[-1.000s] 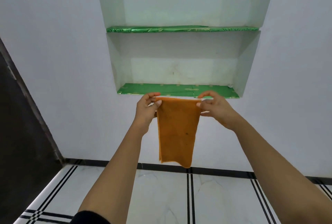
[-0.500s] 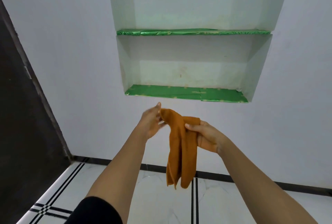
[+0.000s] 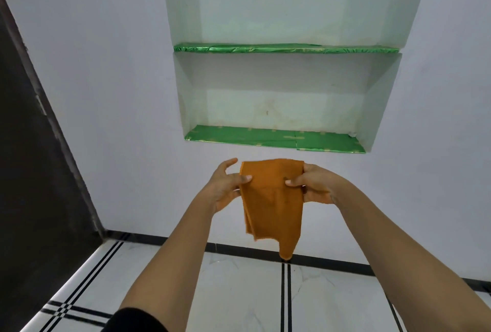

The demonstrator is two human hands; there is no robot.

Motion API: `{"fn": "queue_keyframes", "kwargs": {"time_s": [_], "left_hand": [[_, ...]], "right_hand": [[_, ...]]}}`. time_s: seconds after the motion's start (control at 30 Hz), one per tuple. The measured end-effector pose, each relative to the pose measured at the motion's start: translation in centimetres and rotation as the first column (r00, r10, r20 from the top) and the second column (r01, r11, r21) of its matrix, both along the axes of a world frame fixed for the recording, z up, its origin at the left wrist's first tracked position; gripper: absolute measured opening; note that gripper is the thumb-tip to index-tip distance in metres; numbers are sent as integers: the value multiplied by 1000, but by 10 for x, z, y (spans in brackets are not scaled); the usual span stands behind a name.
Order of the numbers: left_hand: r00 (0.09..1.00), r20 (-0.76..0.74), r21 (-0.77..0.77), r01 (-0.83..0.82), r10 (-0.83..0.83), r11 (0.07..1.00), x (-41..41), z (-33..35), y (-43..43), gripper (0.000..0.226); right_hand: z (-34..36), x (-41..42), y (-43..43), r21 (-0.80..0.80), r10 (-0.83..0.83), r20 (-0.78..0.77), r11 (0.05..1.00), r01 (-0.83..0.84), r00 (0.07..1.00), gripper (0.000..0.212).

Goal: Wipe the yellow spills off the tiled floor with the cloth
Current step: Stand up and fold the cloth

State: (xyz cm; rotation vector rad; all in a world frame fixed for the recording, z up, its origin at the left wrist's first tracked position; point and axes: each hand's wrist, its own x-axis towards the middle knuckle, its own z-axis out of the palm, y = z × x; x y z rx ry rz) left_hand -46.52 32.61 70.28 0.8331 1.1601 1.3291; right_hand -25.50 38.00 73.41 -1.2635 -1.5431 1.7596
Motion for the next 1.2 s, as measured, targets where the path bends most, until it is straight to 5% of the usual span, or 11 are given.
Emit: {"fn": "queue_keyframes", "kwargs": {"time_s": [0.2,0.33,0.5,0.63,0.7,0.77,0.87,1.03,1.1,1.2], "left_hand": [[965,-258,93,-16,40,996,4,27,7,47],[906,-423,101,71,-22,992,-4,37,8,49],[603,-797,71,170,-47,983,-8,41,12,34],[432,-899,30,207,-64,978,-6,43,12,20],[497,-866,54,196,-52,979,-8,44,9,15],[696,-717,113,188,-51,976,-8,45,4,13],[919,-392,168,125,-50,978,0,49,0,20],[991,-111,175,-52,72,983,22,55,7,29],[992,-75,172,-85,99,981,24,54,9,26],[982,-114,141,-132,148,981,22,48,8,30]], "right_hand": [[15,0,2,81,-197,53,978,192,979,48],[18,1,4,123,-210,-17,970,210,978,74],[21,-2,2,406,-199,251,910,84,947,49],[24,-2,-1,498,-204,351,867,2,914,18],[28,5,-2,476,-158,325,879,-17,933,12],[32,14,0,451,-88,250,892,-35,964,8],[30,16,3,310,-46,-72,949,66,996,12],[-2,-2,0,101,-100,-380,984,149,920,62],[-16,-7,-5,39,-75,-320,995,92,944,79],[-29,-16,-12,38,6,-117,999,-2,993,66]]}}
